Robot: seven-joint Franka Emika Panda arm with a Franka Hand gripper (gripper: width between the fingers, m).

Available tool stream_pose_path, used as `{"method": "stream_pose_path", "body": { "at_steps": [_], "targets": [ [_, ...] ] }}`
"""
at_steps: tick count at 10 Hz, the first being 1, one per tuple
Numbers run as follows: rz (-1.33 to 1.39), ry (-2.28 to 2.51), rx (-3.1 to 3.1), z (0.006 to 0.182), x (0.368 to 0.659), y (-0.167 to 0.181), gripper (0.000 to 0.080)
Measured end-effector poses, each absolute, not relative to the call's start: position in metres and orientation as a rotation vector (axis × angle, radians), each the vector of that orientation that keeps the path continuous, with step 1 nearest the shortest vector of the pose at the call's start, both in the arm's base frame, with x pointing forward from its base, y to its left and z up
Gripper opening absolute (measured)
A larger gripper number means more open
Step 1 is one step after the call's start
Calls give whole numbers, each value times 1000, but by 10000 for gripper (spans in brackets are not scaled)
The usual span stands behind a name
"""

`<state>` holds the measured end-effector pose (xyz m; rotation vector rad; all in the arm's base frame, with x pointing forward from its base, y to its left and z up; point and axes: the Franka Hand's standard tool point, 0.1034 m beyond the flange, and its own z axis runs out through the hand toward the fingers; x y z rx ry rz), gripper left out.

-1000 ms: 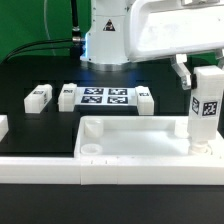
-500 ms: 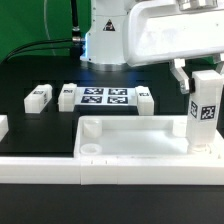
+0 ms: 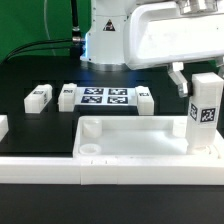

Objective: Assemble desk

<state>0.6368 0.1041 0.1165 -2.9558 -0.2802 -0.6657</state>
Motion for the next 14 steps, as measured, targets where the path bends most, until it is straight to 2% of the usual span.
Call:
{"method": "stream_pose_path", "body": {
  "at_steps": [1, 2, 4, 7, 12, 14],
  "targets": [
    [-666, -280, -2956, 117, 637, 104, 537],
    [-666, -280, -2956, 117, 637, 104, 628],
    [-662, -282, -2955, 126, 638, 104, 643],
    [-620, -290, -2958, 153, 643, 103, 648],
    [-568, -287, -2963, 144, 639, 105, 648],
    [-360, -323, -2982, 135, 630, 109, 648]
  ]
}}
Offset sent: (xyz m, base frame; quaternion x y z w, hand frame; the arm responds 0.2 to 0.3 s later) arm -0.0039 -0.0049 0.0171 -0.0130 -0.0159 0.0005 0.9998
